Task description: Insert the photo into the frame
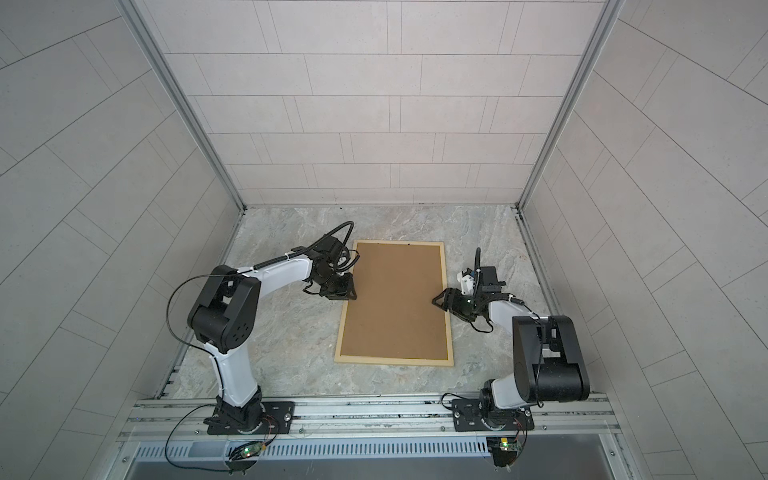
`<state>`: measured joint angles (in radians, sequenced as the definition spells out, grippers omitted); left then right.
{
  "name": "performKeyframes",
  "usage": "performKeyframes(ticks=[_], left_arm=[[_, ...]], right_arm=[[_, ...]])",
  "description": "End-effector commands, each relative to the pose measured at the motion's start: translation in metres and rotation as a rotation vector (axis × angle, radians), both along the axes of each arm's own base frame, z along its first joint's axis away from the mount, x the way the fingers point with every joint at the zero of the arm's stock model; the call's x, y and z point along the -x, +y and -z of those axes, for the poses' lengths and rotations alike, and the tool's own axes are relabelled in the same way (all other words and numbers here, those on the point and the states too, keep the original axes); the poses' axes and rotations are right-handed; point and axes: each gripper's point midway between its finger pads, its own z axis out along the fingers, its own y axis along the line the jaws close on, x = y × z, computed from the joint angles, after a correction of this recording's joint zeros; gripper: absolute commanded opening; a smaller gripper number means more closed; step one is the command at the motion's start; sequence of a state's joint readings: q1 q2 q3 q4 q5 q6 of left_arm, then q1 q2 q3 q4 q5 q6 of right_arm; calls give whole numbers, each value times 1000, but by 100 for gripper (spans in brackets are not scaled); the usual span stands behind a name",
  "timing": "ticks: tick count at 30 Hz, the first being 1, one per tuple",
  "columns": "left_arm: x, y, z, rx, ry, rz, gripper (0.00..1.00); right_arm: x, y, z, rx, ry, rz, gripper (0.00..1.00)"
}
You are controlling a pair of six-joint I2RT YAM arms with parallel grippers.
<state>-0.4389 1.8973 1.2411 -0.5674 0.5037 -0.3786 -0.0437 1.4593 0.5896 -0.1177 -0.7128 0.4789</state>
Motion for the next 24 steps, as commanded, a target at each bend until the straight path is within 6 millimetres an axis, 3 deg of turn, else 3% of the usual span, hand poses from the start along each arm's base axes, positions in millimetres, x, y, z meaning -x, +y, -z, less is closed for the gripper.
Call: performKeyframes(ticks=[1, 18, 24], left_arm=[[23, -67, -29, 256, 14, 152, 29], [20, -84, -56, 330, -51, 155, 25], [19, -84, -55, 339, -56, 141, 25]], right_arm=[[34, 18, 27, -50, 153, -53, 69], [34, 20, 30, -54, 170, -65, 69], [34, 19, 30, -51, 170, -64, 69]])
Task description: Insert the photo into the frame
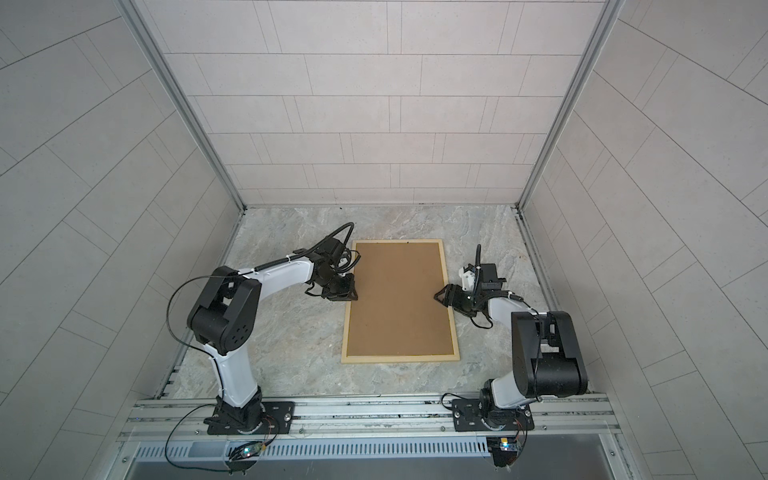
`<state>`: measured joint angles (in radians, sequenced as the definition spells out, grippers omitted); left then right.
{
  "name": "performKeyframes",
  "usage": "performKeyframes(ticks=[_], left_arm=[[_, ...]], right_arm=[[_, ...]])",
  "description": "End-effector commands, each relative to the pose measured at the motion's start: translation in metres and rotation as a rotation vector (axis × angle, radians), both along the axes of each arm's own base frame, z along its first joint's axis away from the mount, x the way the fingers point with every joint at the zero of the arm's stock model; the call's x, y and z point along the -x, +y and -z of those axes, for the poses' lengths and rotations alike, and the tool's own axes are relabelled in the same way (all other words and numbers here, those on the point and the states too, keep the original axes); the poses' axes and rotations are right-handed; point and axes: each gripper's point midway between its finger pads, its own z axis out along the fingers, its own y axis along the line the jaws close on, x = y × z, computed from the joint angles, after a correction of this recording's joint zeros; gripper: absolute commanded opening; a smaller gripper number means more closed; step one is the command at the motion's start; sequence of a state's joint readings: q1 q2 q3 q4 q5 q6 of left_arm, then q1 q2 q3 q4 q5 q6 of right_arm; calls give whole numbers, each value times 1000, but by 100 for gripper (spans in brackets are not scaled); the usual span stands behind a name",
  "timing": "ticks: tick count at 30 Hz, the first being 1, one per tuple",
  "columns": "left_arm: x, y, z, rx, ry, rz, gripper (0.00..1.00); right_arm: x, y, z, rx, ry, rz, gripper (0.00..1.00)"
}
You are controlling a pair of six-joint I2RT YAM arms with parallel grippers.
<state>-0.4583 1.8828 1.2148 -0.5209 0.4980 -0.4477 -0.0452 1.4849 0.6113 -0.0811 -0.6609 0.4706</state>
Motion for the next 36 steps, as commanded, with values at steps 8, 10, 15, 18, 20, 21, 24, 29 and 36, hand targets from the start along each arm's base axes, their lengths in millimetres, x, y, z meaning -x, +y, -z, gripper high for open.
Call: performKeyframes(ticks=[8, 10, 15, 18, 20, 21, 24, 29, 36], left_arm=[[15, -65, -30, 124, -85, 190, 28], [15, -63, -31, 106, -94, 190, 31], [17, -62, -43, 76, -117, 218, 36], [17, -62, -49, 69, -127, 230, 42], [17, -61, -53, 68, -136, 234, 47], [17, -61, -55, 68, -142, 236, 48], [19, -61, -57, 67, -142, 248, 50], [21, -65, -56, 90, -122, 265, 50], [26, -61, -42, 31, -79, 277, 52]], right_arm=[[49, 29, 29, -105, 207, -86, 69], [48, 29, 29, -105, 205, -87, 69], [48, 29, 29, -103, 203, -86, 69], [48, 29, 29, -104, 203, -87, 69], [48, 29, 29, -103, 205, -86, 68], [48, 29, 29, -103, 205, -86, 69], [49, 28, 29, -100, 206, -84, 68], [49, 28, 29, -99, 206, -84, 68], [50, 28, 30, -92, 211, -84, 68]])
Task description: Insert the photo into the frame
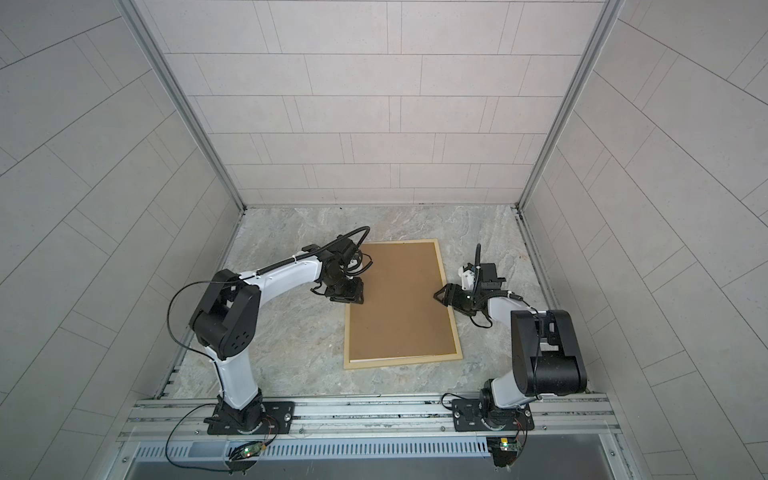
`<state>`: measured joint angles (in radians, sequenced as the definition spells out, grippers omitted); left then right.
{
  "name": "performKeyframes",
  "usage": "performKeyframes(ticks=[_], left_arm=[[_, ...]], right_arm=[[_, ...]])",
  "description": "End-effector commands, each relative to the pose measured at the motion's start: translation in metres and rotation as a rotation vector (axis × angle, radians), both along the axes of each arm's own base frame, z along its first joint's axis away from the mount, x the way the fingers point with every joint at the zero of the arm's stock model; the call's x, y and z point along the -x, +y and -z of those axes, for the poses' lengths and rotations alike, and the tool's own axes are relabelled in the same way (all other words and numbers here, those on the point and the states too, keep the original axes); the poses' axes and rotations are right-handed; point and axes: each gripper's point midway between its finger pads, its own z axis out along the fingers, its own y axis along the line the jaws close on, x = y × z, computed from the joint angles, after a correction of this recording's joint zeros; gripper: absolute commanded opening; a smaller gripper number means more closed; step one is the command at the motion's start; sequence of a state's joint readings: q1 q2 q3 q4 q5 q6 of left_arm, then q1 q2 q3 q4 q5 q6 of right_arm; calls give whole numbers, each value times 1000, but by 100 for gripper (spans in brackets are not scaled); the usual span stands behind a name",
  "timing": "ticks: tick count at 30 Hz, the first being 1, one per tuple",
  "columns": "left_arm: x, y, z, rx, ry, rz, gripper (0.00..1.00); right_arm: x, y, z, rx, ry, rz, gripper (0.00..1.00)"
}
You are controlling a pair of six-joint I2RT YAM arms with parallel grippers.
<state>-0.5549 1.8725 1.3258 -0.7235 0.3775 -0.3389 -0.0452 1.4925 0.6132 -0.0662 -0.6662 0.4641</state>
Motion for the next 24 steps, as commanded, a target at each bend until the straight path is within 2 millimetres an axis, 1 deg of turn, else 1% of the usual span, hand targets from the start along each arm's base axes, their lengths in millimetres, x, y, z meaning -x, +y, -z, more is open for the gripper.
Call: performKeyframes(ticks=[1, 7, 12, 17, 21, 24], left_arm=[[4, -51, -22, 169, -18, 111, 52], [3, -46, -8, 72, -14, 103, 53], [2, -49, -8, 47, -26, 100, 53], [3, -50, -6, 17, -14, 109, 53], [1, -47, -6, -26, -14, 108, 58], [-2, -46, -15, -31, -34, 106, 64]], right_arm=[[53, 27, 31, -87, 223, -78, 69], [53, 29, 30, -76, 218, -83, 69], [54, 28, 29, -69, 214, -80, 69], [52, 29, 28, -75, 207, -83, 69], [51, 29, 27, -78, 203, -87, 69], [52, 29, 27, -77, 201, -87, 69]])
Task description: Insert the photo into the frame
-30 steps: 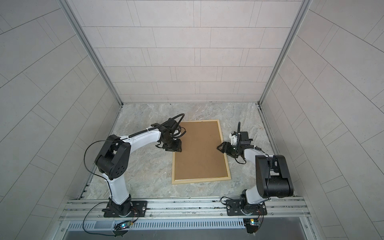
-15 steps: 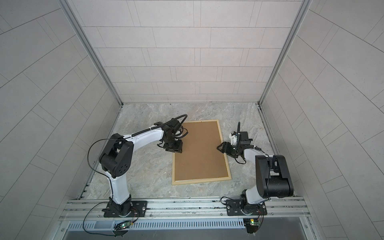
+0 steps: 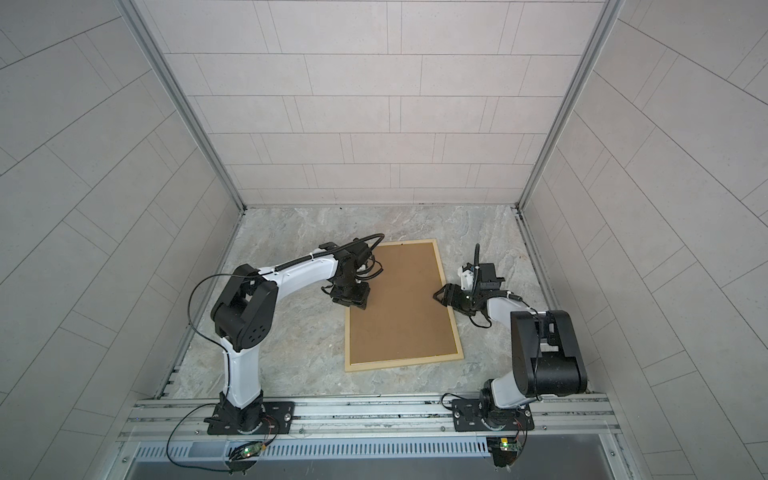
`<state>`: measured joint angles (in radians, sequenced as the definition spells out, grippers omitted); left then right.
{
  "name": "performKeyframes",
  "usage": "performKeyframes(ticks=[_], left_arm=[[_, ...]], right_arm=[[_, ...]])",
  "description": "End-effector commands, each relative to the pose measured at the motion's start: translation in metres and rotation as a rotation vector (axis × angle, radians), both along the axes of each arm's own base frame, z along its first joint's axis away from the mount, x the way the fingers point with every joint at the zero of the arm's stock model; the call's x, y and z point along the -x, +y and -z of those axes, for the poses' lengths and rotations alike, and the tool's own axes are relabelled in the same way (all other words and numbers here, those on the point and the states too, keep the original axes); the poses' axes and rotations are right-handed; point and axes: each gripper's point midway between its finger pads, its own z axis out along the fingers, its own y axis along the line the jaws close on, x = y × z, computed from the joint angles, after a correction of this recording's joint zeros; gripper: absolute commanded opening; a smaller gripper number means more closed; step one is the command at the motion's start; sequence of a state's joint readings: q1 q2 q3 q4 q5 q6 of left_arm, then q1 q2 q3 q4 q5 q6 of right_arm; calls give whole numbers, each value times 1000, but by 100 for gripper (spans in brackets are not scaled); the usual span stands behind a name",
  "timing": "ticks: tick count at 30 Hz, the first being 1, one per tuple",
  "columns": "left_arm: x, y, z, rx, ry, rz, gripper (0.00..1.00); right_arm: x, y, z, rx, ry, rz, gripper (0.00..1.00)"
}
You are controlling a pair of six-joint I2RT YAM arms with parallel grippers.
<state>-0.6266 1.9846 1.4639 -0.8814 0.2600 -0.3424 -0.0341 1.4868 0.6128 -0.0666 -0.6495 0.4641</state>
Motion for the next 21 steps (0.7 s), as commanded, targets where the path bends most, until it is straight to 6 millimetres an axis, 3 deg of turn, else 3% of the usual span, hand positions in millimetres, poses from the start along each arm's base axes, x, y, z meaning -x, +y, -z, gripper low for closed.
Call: performKeyframes(ticks=[1, 8, 12, 21], left_arm=[[-10, -40, -31, 136, -72, 60, 66], [-3, -38, -42, 127, -46, 88, 75], [3, -38, -33, 128, -8, 96, 75], [-4, -23, -16, 10, -6, 77, 71]], right_arm=[[52, 28, 27, -89, 205, -81, 69], [51, 27, 26, -86, 198, -79, 69], [53, 27, 26, -84, 197, -79, 69], [53, 26, 25, -78, 190, -76, 68]])
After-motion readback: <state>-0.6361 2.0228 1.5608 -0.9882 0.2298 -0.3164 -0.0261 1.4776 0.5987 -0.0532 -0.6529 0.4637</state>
